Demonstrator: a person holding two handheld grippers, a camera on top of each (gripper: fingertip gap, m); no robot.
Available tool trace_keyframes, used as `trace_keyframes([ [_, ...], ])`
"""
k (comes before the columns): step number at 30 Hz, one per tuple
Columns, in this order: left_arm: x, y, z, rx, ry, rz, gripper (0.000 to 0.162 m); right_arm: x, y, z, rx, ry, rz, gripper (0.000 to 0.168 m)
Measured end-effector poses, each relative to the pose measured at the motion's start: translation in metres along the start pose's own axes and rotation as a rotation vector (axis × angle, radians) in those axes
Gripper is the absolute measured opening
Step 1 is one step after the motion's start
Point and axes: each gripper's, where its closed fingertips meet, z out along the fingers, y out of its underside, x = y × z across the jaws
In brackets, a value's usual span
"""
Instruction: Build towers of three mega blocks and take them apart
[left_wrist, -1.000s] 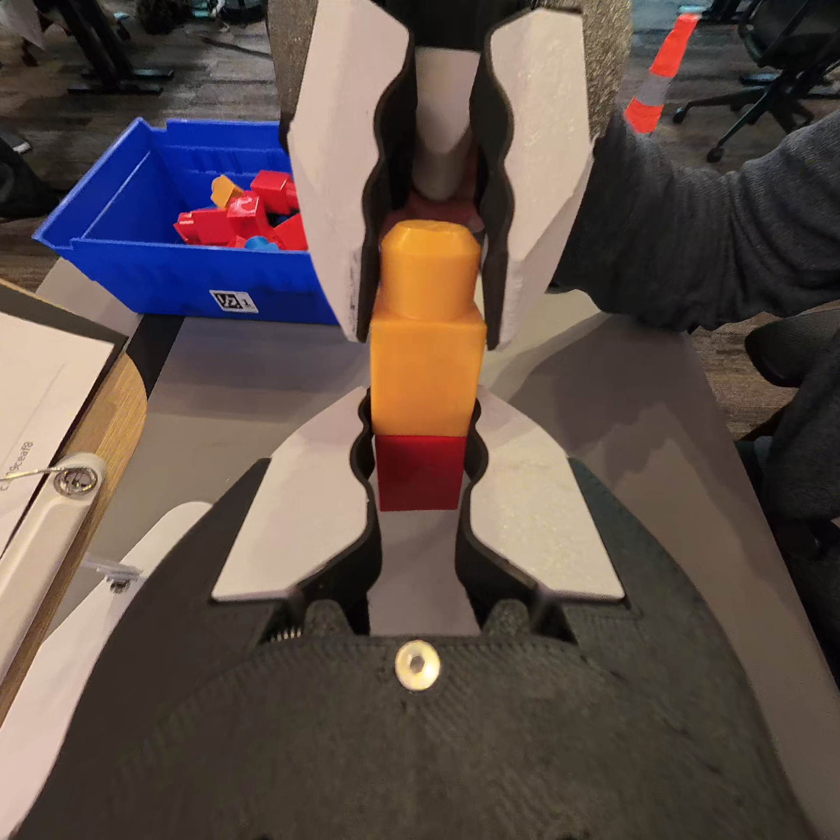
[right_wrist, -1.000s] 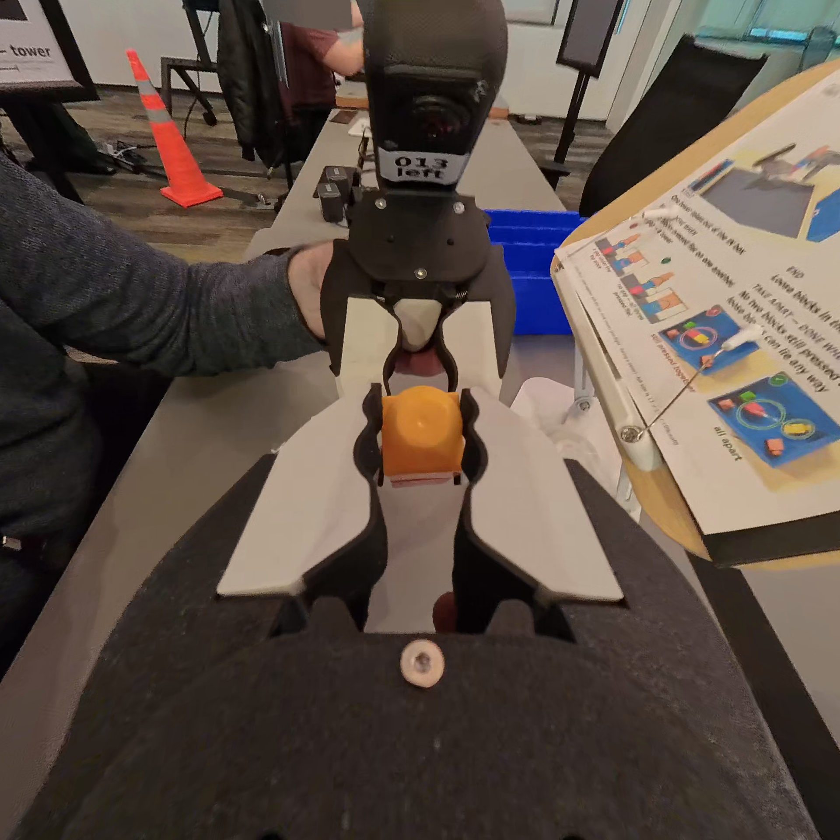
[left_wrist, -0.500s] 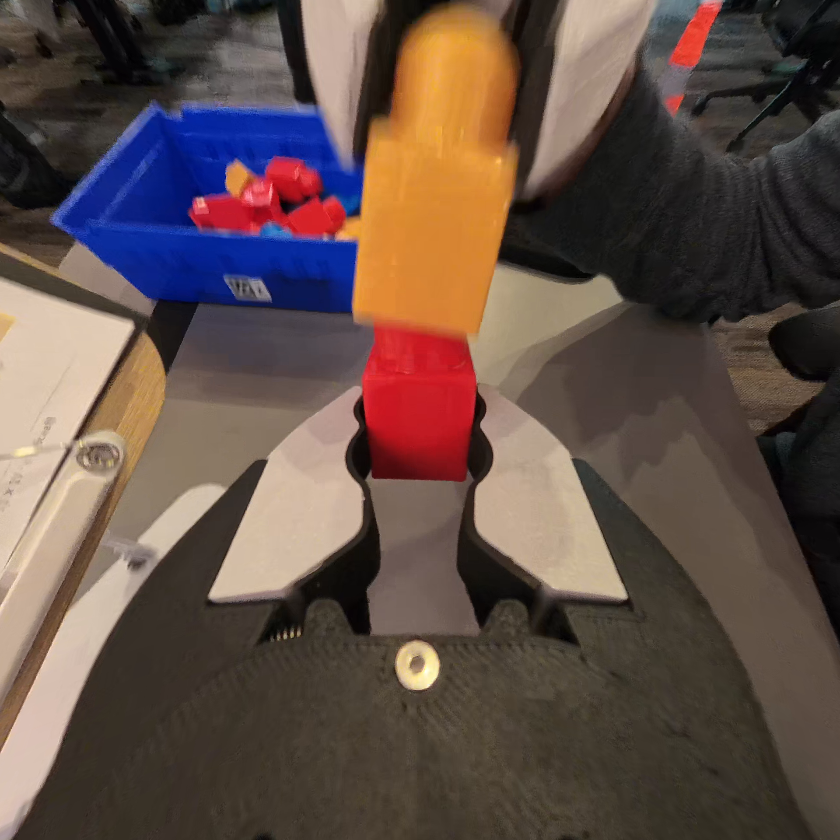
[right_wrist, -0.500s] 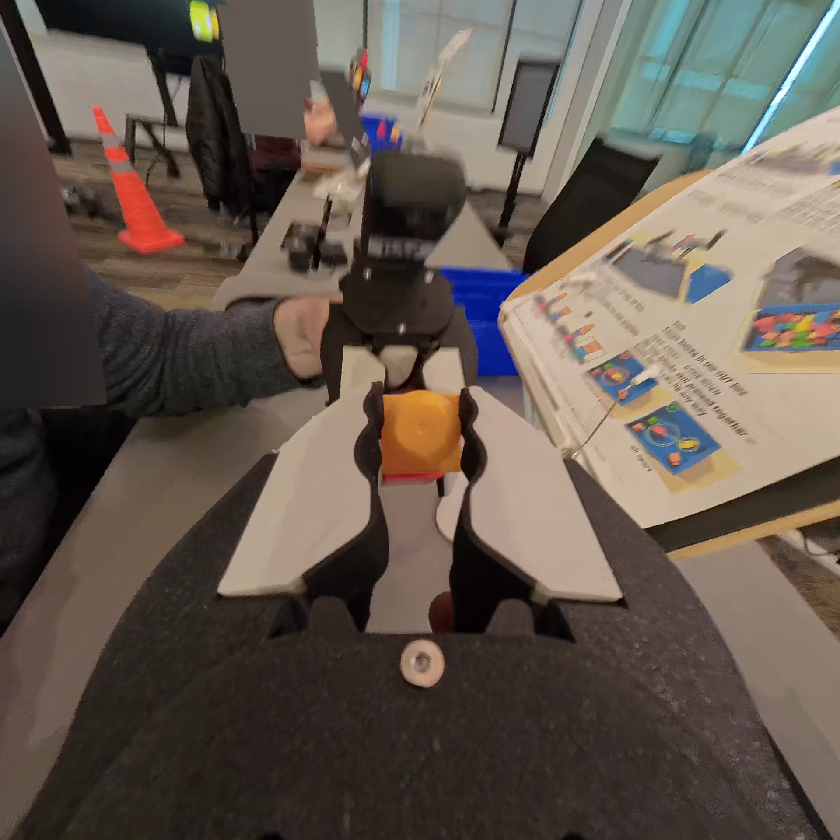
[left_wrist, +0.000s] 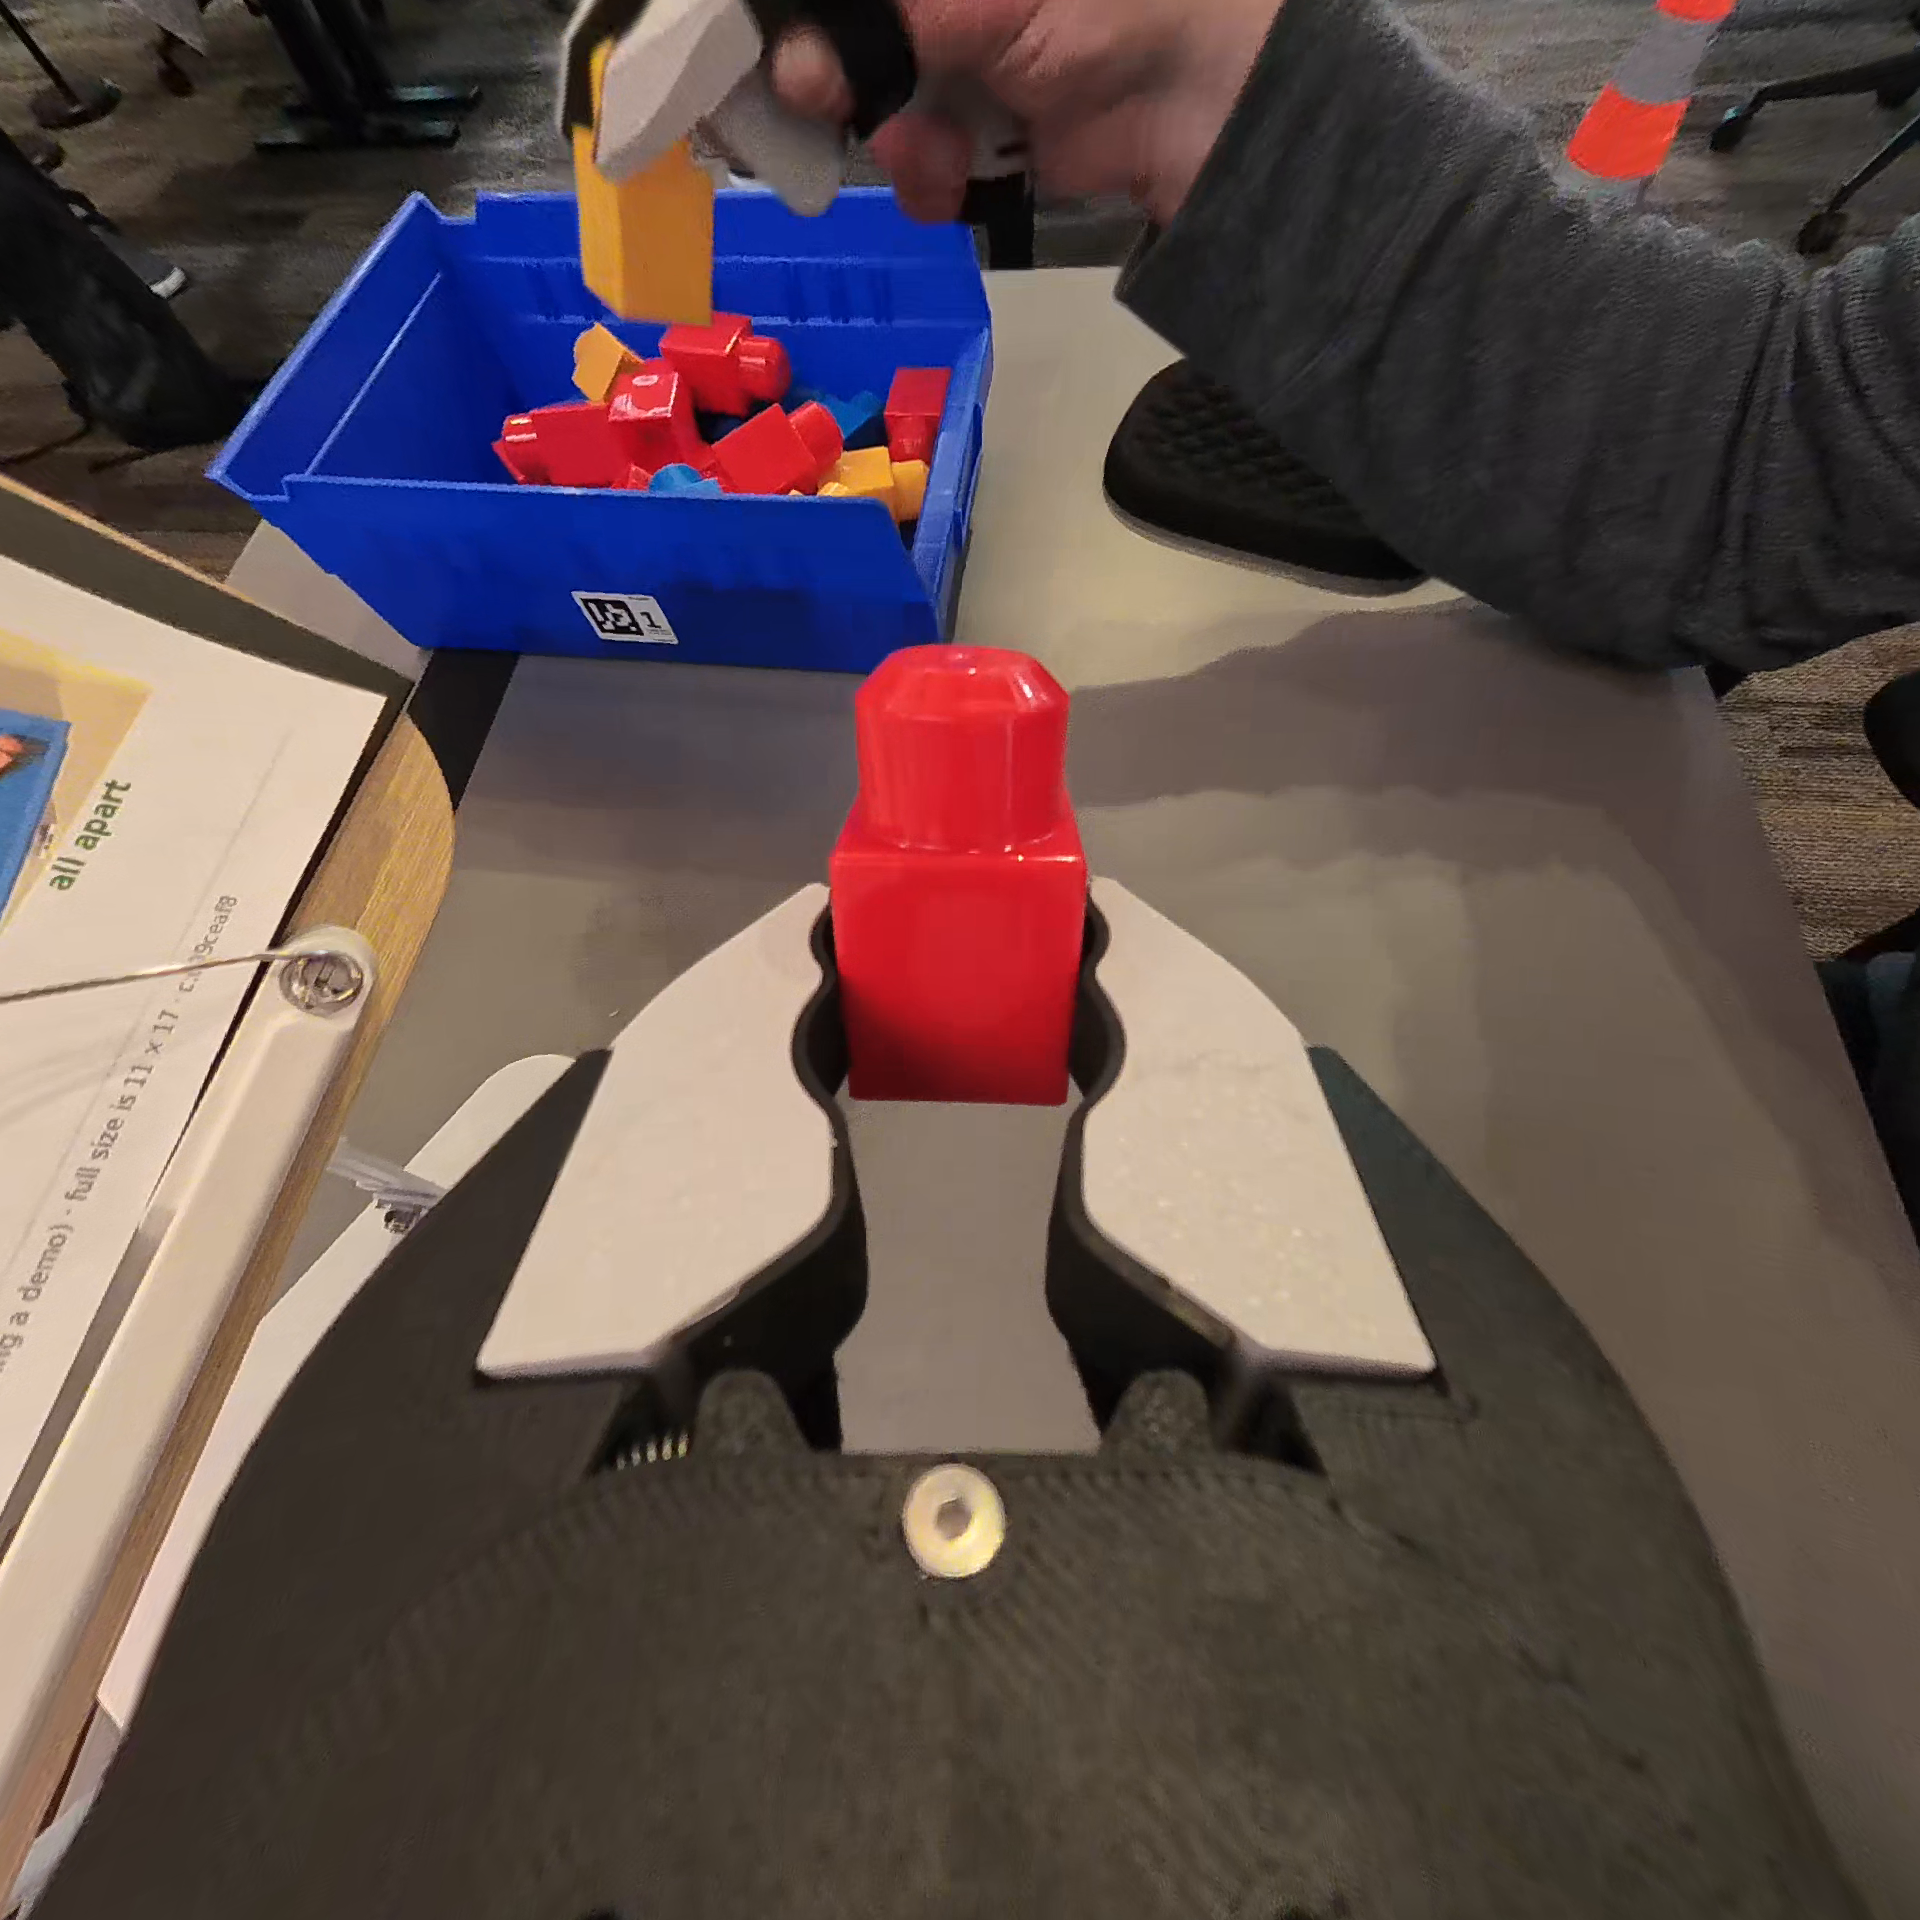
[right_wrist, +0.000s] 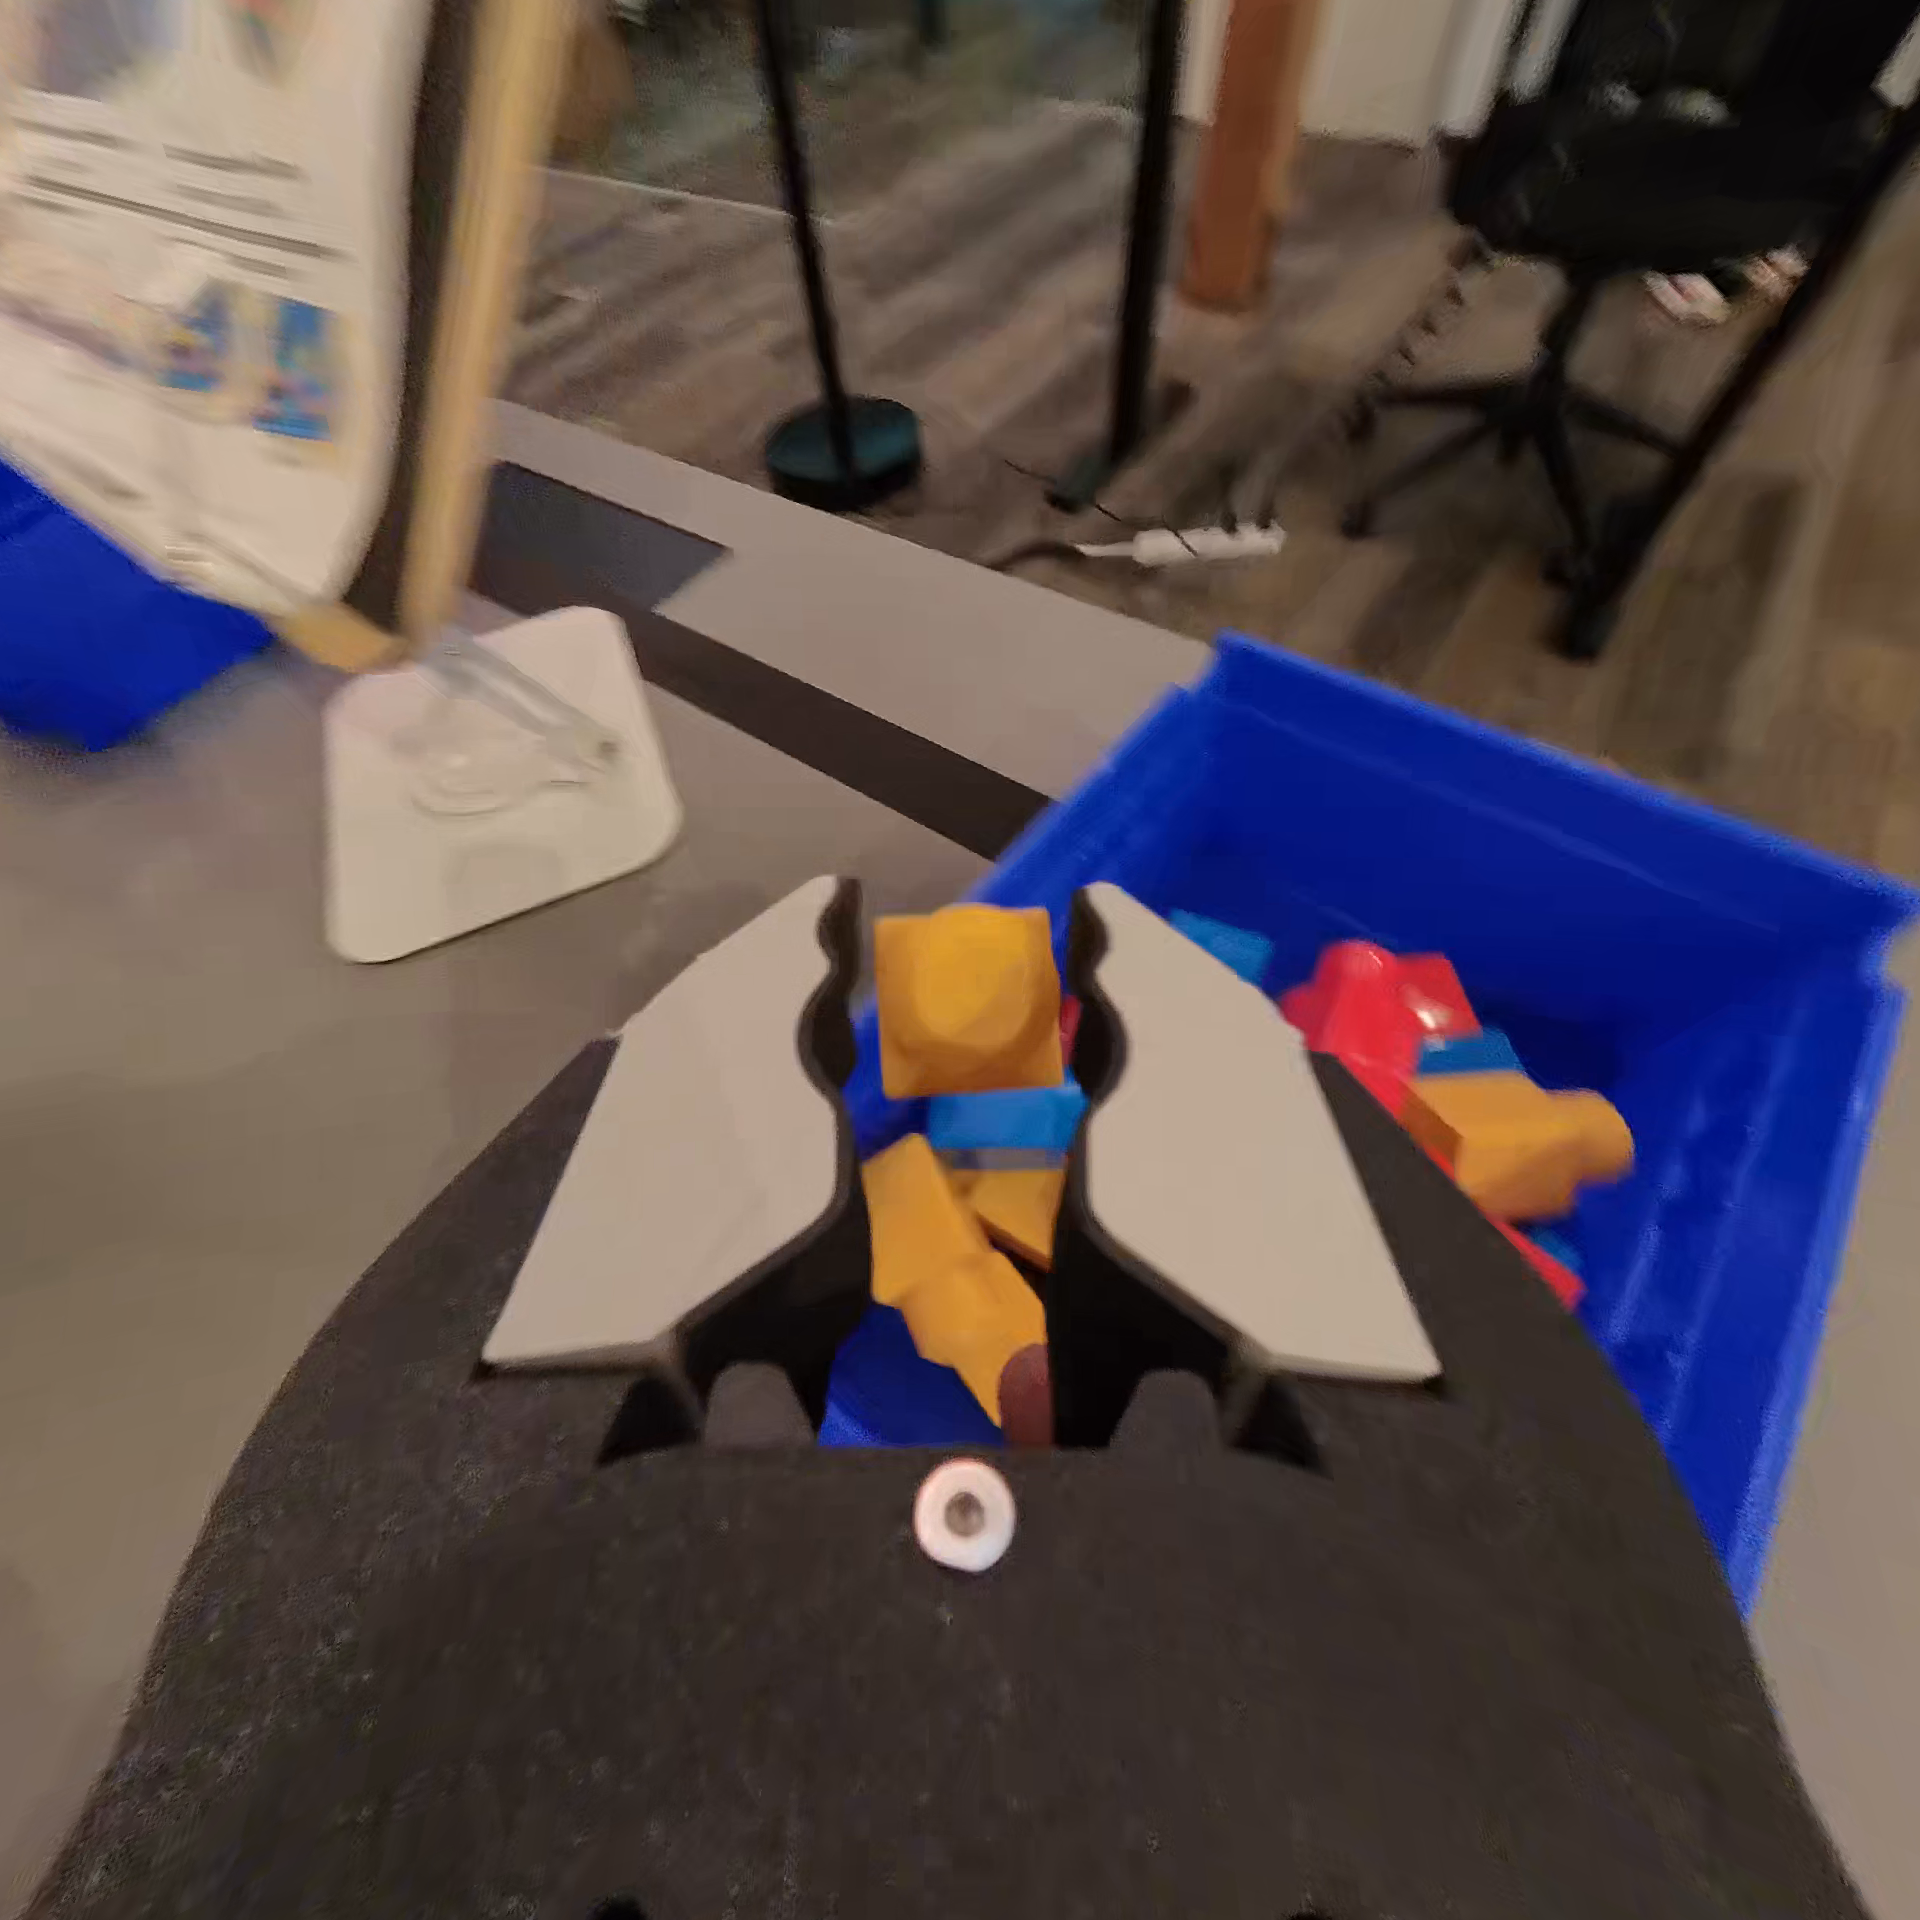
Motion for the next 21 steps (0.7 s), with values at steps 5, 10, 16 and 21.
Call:
trace_keyframes([
  [5,0.000,0.001,0.008,0.002,0.004,-0.003,0.040,0.017,0.004,0.002,-0.020,0.104,-0.005,0.057],
  [10,0.000,-0.004,0.012,0.038,0.004,-0.016,0.039,-0.093,-0.045,-0.008,0.137,-0.258,-0.196,0.051],
  [16,0.004,-0.017,0.012,0.106,0.006,-0.015,0.040,-0.247,-0.051,-0.017,0.185,-0.739,-0.419,0.054],
  [21,0.012,-0.021,0.014,0.114,0.034,0.007,0.040,-0.274,-0.032,0.006,0.097,-0.752,-0.480,0.044],
])
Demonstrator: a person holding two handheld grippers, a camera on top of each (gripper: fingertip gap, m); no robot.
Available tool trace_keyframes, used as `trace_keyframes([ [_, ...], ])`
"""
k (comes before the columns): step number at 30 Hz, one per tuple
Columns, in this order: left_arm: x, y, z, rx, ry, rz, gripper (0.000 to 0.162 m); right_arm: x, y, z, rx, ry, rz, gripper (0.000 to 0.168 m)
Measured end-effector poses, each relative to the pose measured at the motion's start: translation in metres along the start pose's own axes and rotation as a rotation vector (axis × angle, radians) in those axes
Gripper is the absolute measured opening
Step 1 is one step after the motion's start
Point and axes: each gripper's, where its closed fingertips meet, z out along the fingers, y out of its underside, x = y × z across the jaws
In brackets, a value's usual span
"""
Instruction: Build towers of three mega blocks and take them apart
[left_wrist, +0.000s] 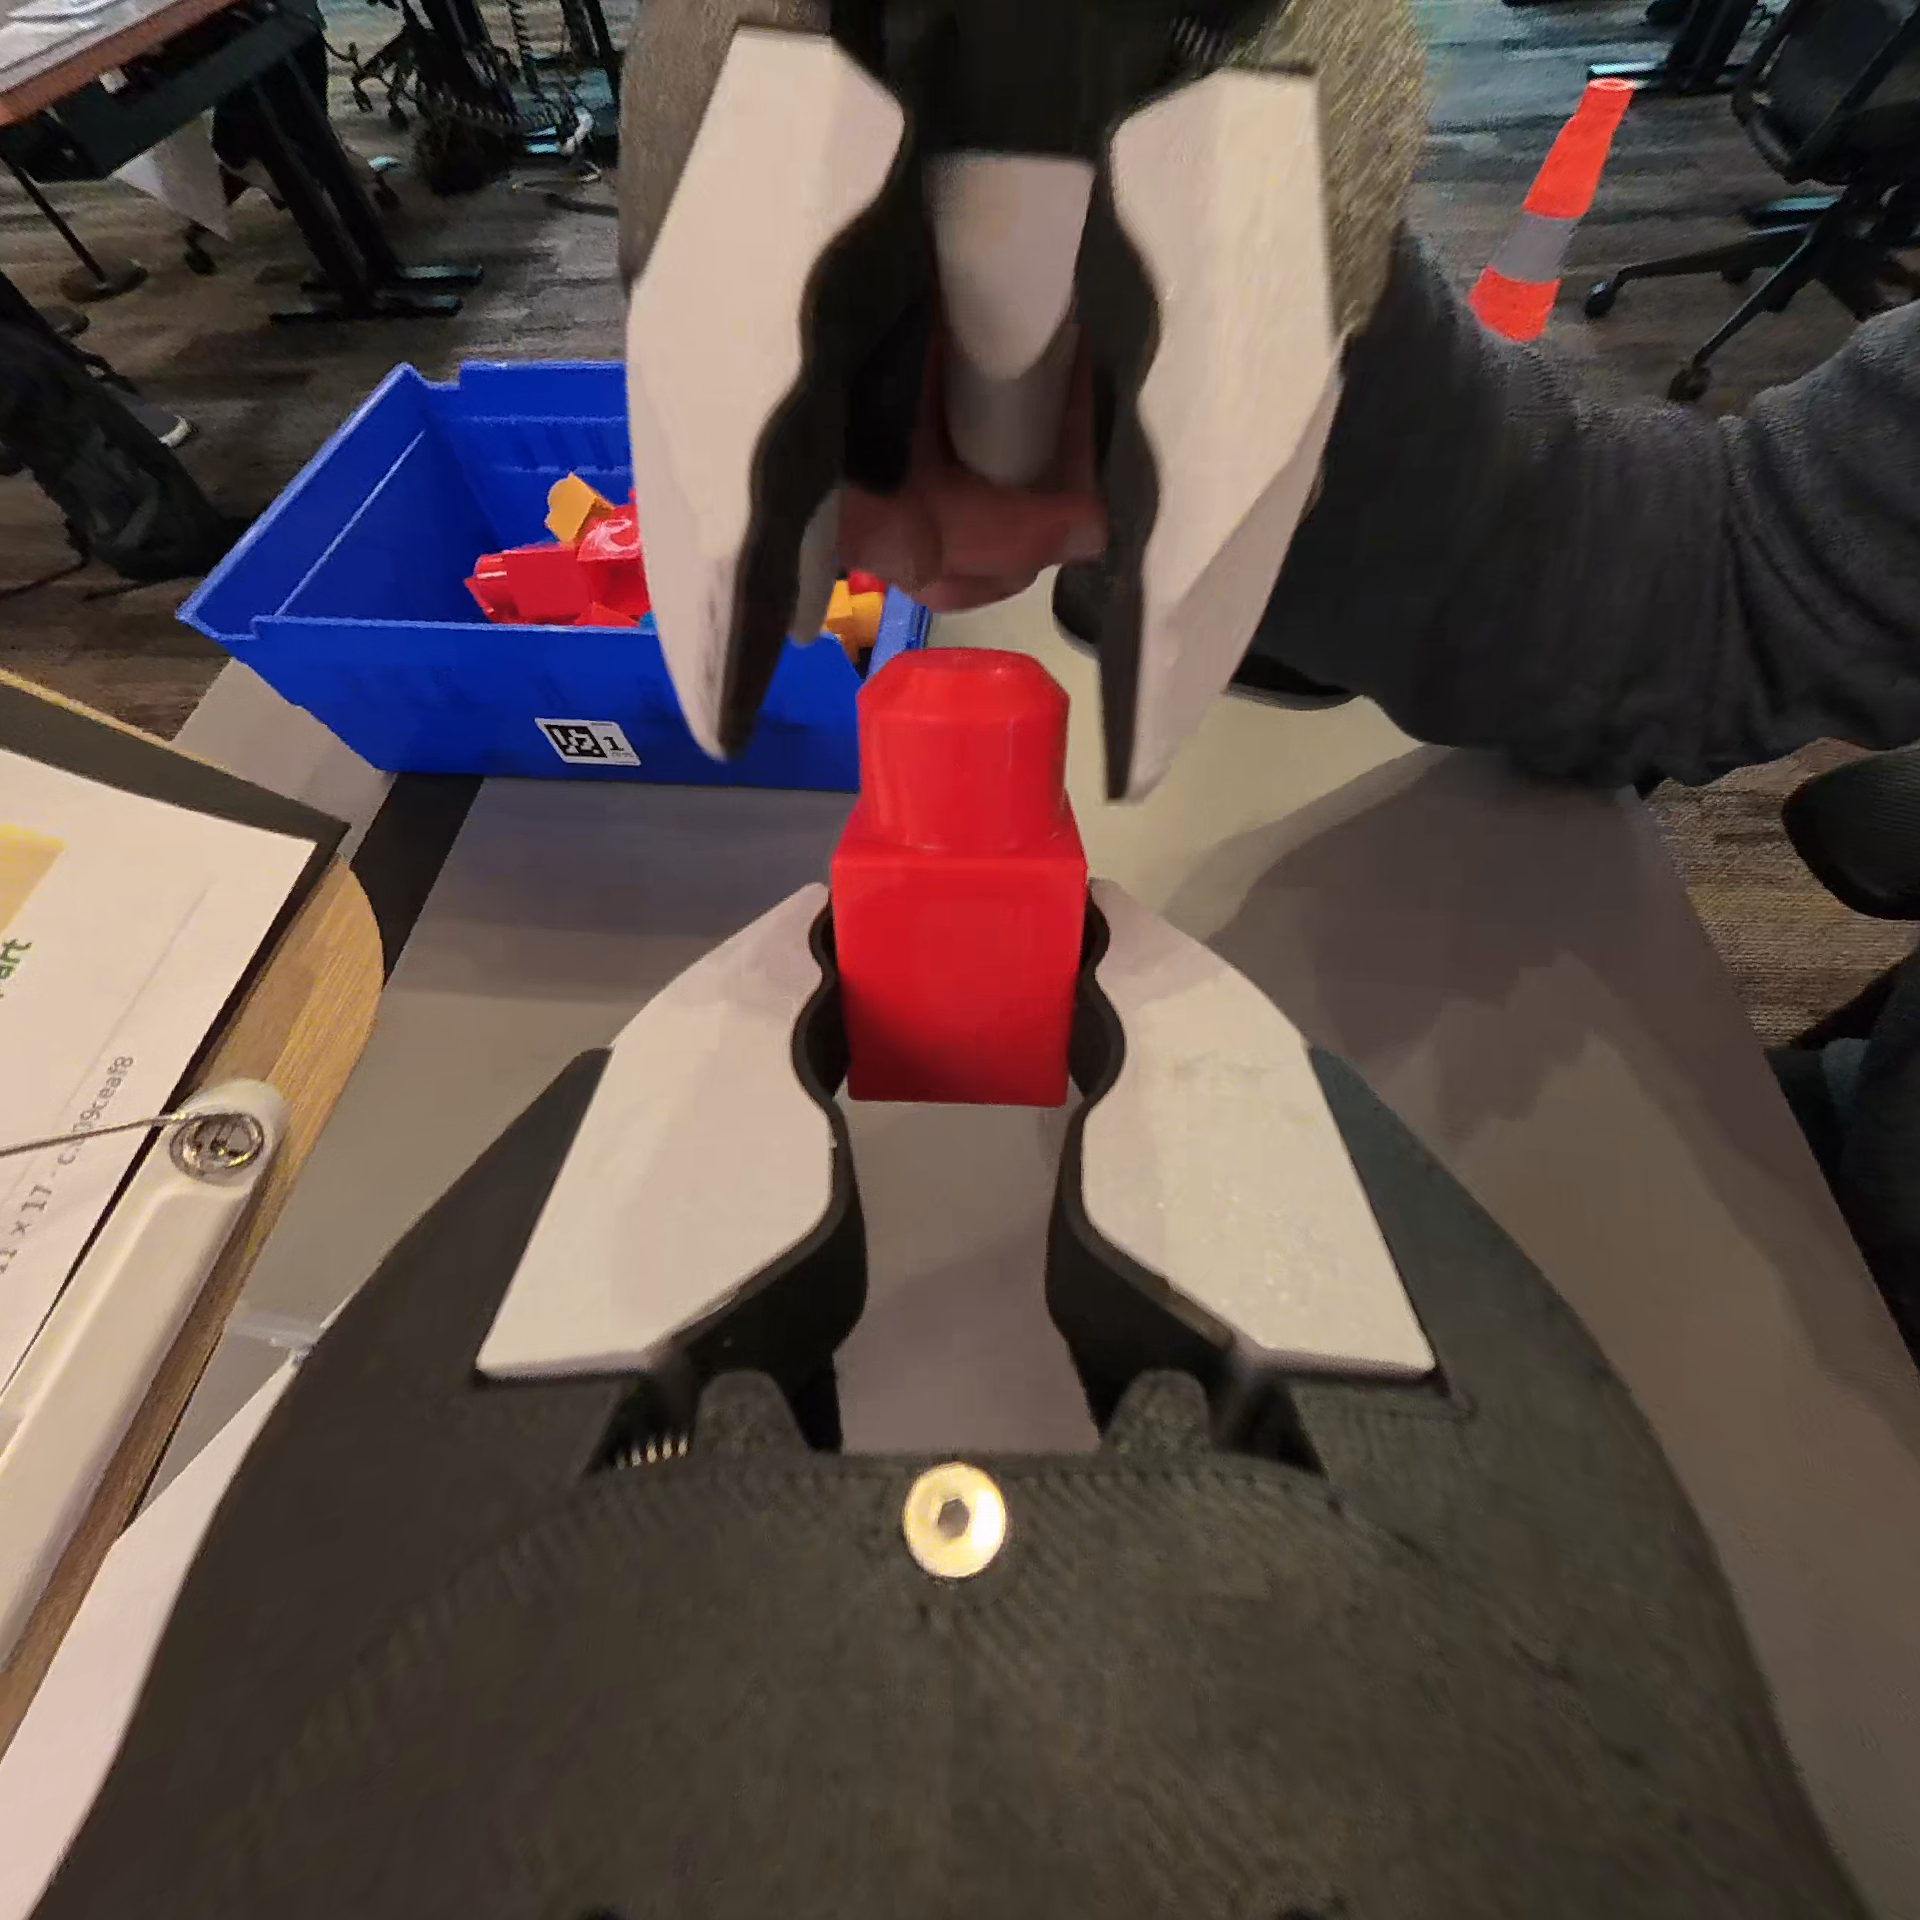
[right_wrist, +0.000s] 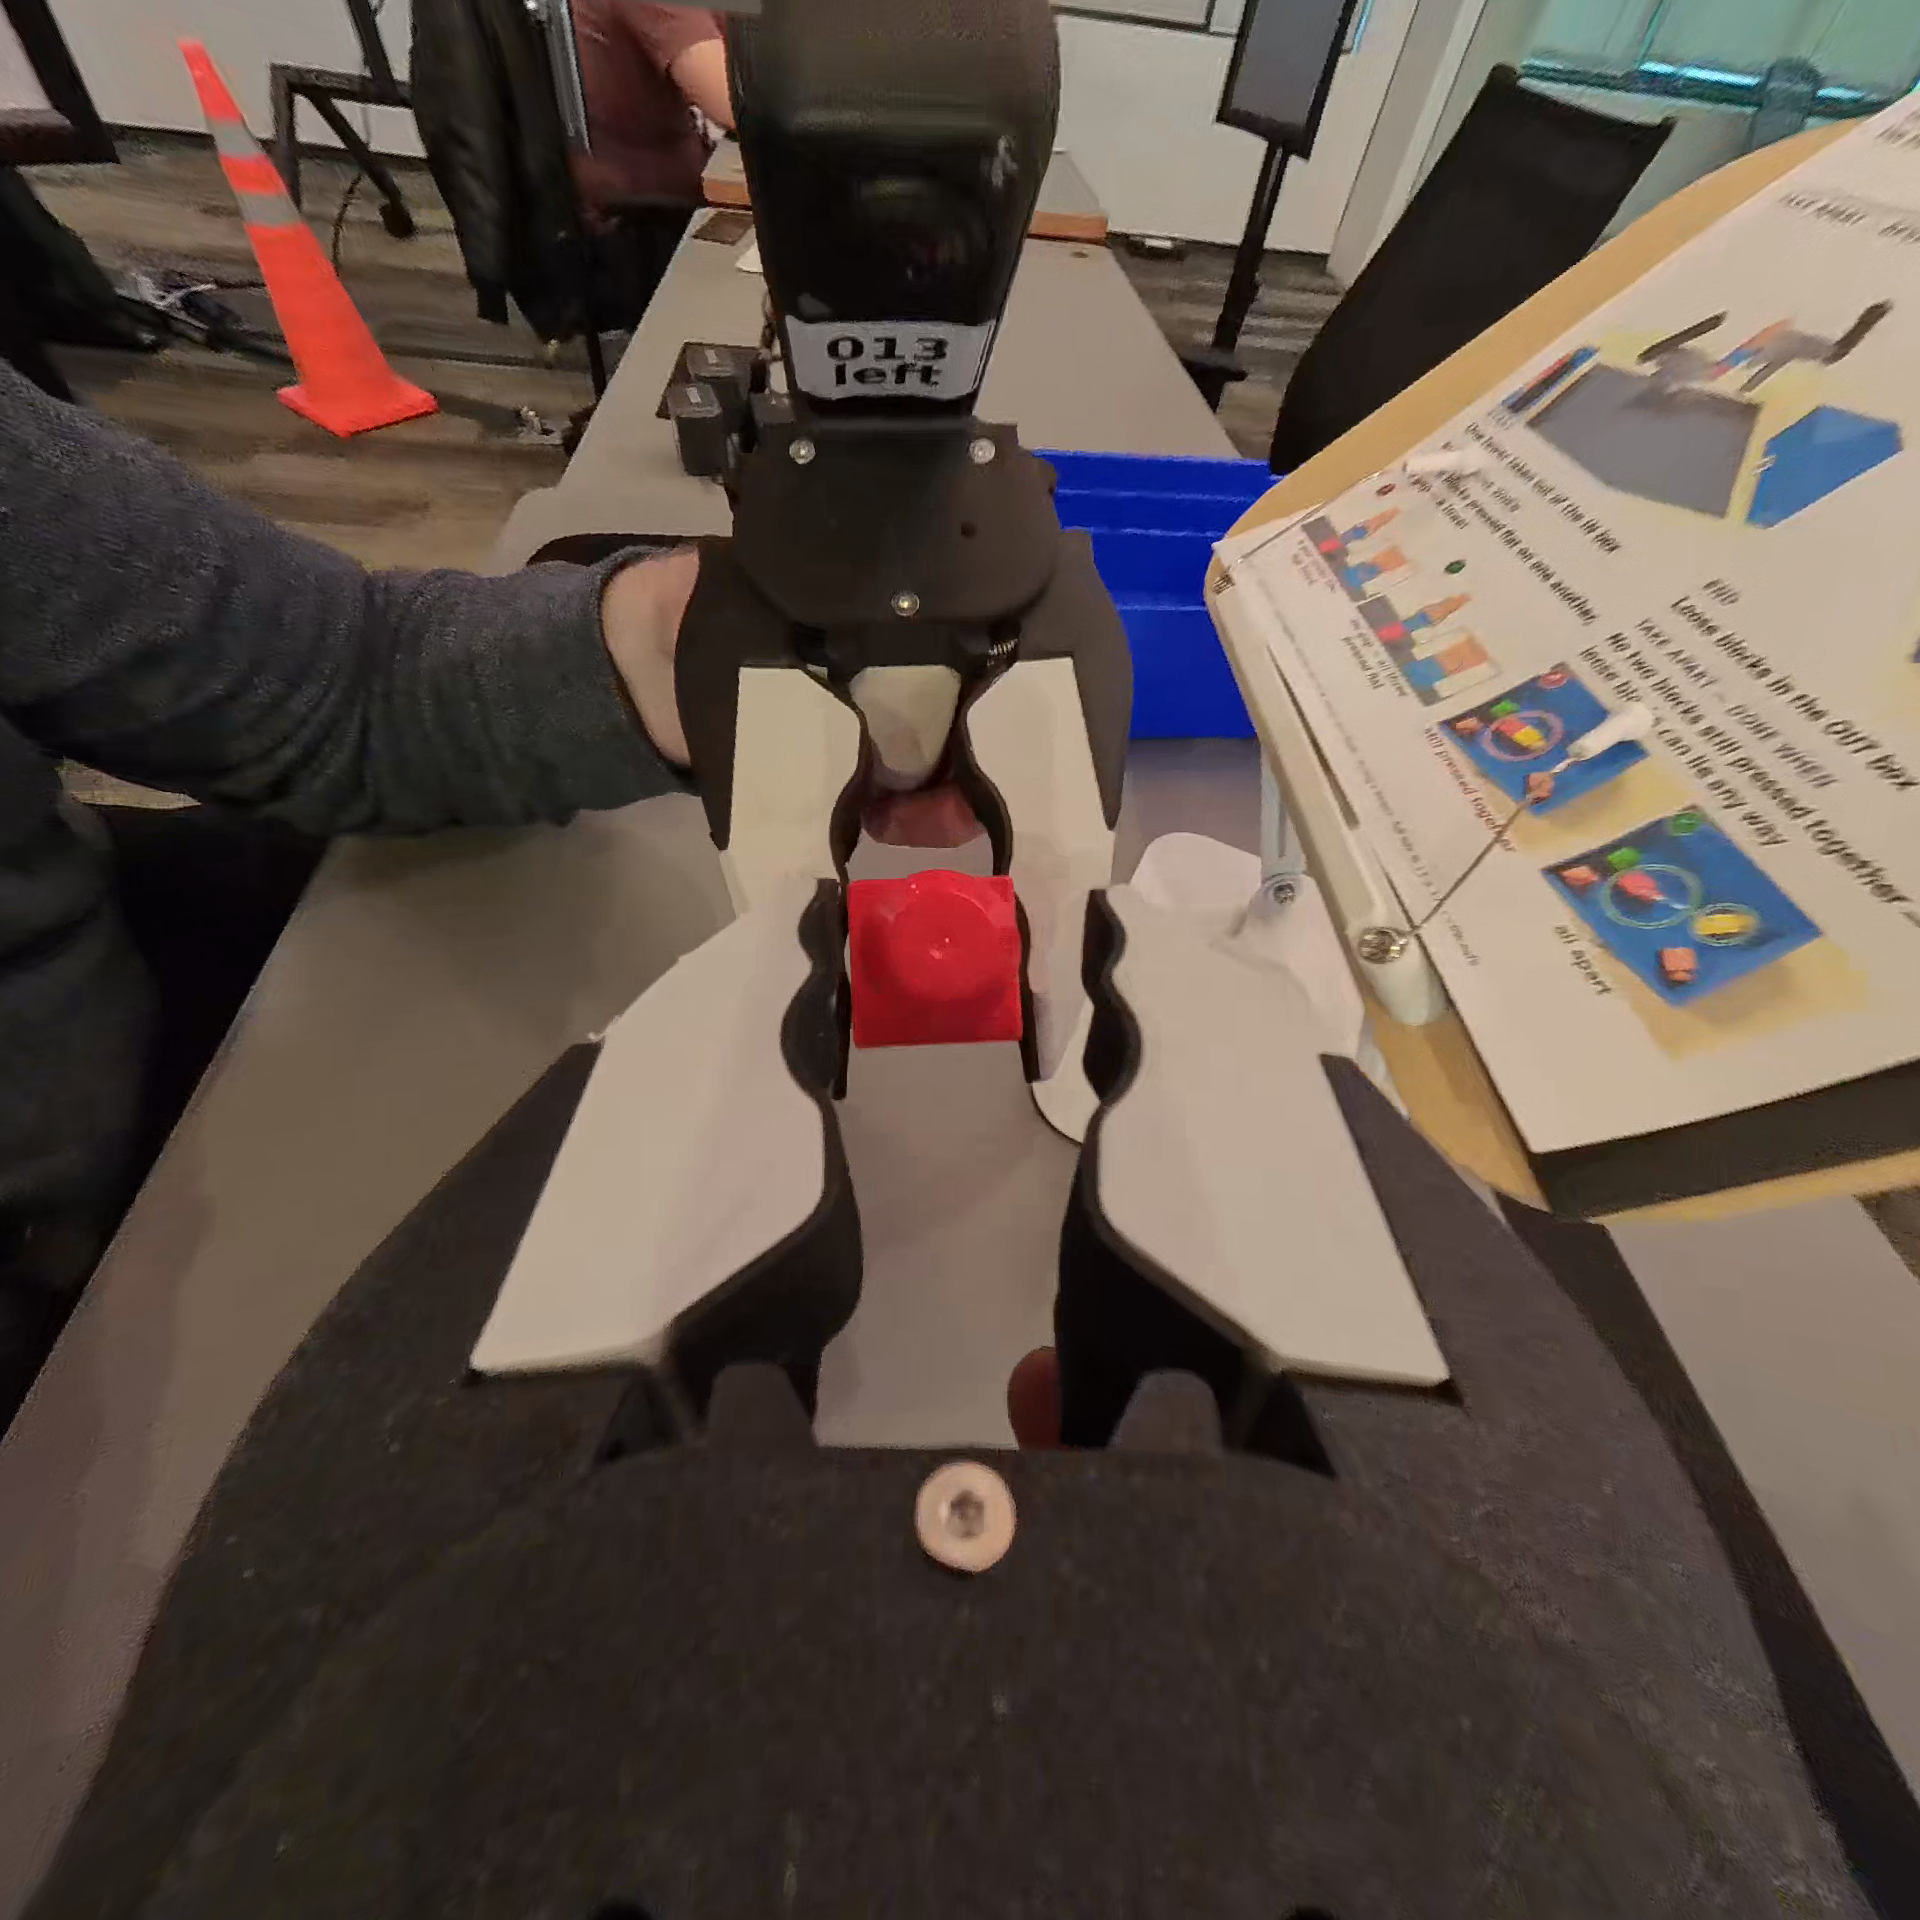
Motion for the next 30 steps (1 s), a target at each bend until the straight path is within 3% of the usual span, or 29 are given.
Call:
trace_keyframes([
  [2,-0.001,0.000,0.001,-0.005,-0.012,0.007,0.040,-0.004,0.003,0.004,-0.006,-0.040,0.007,0.030],
  [8,0.000,-0.008,-0.003,0.047,-0.004,-0.003,0.039,-0.003,-0.010,-0.006,0.063,-0.036,0.013,0.030],
  [10,-0.009,-0.008,-0.009,0.040,-0.058,0.002,0.050,0.009,-0.017,-0.024,0.120,0.014,0.035,0.030],
  [12,-0.010,-0.015,-0.019,0.079,-0.059,-0.013,0.044,0.035,-0.011,-0.048,0.135,0.138,0.068,0.031],
  [18,-0.021,-0.021,-0.036,0.119,-0.127,-0.006,0.014,0.122,0.061,-0.140,0.031,0.567,0.285,0.030],
  [26,-0.025,-0.012,-0.030,0.085,-0.128,-0.030,0.017,0.161,0.162,-0.187,-0.134,0.752,0.561,0.032],
  [28,-0.026,-0.011,-0.029,0.075,-0.134,-0.026,0.017,0.169,0.178,-0.193,-0.155,0.805,0.619,0.049],
  [30,-0.025,-0.012,-0.029,0.075,-0.134,-0.026,0.018,0.173,0.182,-0.199,-0.164,0.855,0.622,0.054],
])
